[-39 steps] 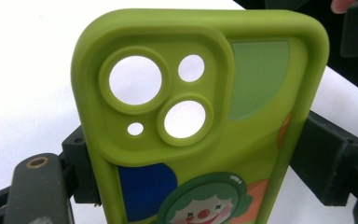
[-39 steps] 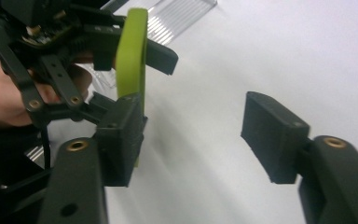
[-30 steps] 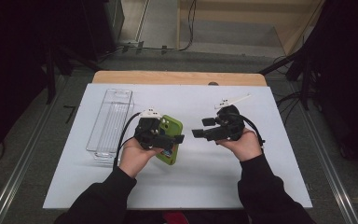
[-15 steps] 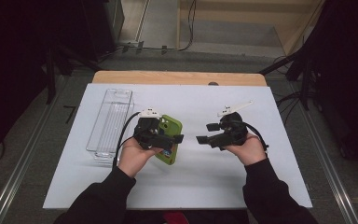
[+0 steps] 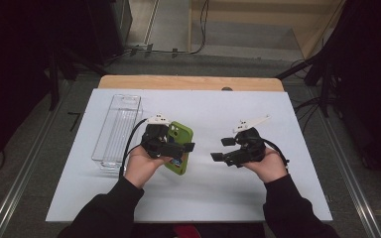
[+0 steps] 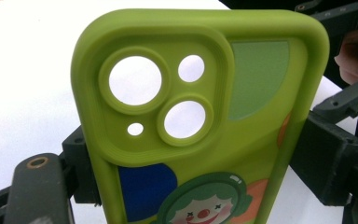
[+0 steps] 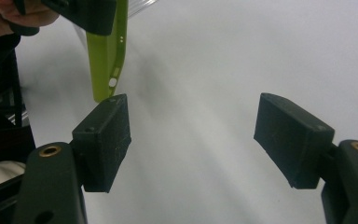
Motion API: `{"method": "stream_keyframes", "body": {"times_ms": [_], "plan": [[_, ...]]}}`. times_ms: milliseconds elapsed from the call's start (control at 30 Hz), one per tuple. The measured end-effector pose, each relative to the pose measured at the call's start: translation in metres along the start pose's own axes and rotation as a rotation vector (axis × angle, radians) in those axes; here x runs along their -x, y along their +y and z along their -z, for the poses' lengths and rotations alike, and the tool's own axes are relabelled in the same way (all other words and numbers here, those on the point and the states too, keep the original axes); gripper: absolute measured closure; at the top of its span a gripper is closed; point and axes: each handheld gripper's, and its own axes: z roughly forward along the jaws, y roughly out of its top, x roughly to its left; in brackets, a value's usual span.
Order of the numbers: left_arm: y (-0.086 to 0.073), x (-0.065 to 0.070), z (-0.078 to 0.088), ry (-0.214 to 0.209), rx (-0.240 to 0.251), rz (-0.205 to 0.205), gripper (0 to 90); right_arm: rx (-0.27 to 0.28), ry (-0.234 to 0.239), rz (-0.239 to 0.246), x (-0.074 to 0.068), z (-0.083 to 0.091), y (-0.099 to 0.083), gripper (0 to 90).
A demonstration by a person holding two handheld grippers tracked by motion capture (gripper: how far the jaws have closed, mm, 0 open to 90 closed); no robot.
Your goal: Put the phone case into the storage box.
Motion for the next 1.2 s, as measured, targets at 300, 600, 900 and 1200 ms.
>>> {"method": "stream_keyframes", "body": {"times_ms": [300,600,900,1200], "plan": [[0.001,-0.002,0.002,-0.014,0.005,0.009,18.2,-0.003,0.003,0.017,-0.003,0.003,-0.014,25.0],[0.002,-0.003,0.005,-0.024,0.009,0.019,18.2,-0.027,-0.022,0.013,0.0,0.002,-0.031,25.0],[0.003,-0.006,0.009,-0.031,0.007,0.028,18.3,-0.034,-0.036,-0.022,0.004,0.005,-0.049,24.9],[0.007,-0.005,0.015,-0.03,0.0,0.019,18.2,-0.023,-0.066,-0.041,0.004,0.009,-0.063,24.8]]}}
